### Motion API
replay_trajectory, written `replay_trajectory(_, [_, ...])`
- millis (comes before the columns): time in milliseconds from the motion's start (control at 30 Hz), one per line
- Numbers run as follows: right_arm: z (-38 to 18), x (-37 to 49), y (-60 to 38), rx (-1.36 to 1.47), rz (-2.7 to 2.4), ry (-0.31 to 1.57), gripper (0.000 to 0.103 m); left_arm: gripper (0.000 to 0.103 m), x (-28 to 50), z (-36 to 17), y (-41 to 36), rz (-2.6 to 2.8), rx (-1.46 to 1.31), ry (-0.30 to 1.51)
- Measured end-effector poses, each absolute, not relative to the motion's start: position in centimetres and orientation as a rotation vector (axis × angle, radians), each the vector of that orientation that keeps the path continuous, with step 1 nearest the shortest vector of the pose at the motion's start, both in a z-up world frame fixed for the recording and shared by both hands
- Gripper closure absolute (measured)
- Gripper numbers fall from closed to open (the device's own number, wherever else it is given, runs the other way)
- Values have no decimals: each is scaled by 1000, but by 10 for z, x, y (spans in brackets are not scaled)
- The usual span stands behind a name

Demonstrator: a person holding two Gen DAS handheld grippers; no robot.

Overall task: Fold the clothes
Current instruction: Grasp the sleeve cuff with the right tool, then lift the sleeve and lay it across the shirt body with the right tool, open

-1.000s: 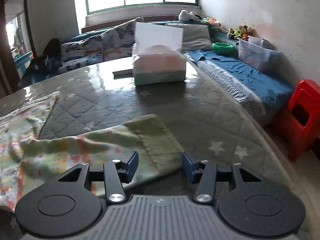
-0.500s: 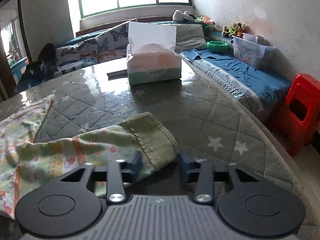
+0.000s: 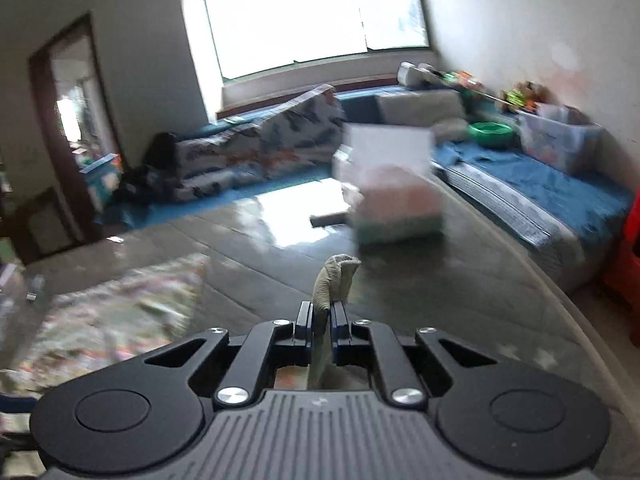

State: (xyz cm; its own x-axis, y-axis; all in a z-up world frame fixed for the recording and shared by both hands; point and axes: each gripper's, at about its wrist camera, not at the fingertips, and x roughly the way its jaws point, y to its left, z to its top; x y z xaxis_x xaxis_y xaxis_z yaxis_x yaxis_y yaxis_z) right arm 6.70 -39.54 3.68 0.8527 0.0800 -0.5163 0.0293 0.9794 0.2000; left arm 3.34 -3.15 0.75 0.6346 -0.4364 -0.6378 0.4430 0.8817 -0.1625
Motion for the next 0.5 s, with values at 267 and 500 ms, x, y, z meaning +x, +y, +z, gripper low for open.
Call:
replay_trajectory(267, [81,76,-321,114,265,486,96,28,31,11,-6,-436,-39,706])
replay_trajectory(500, [100,84,-247,51,478,479,96,28,24,14,26,-363,-90,687])
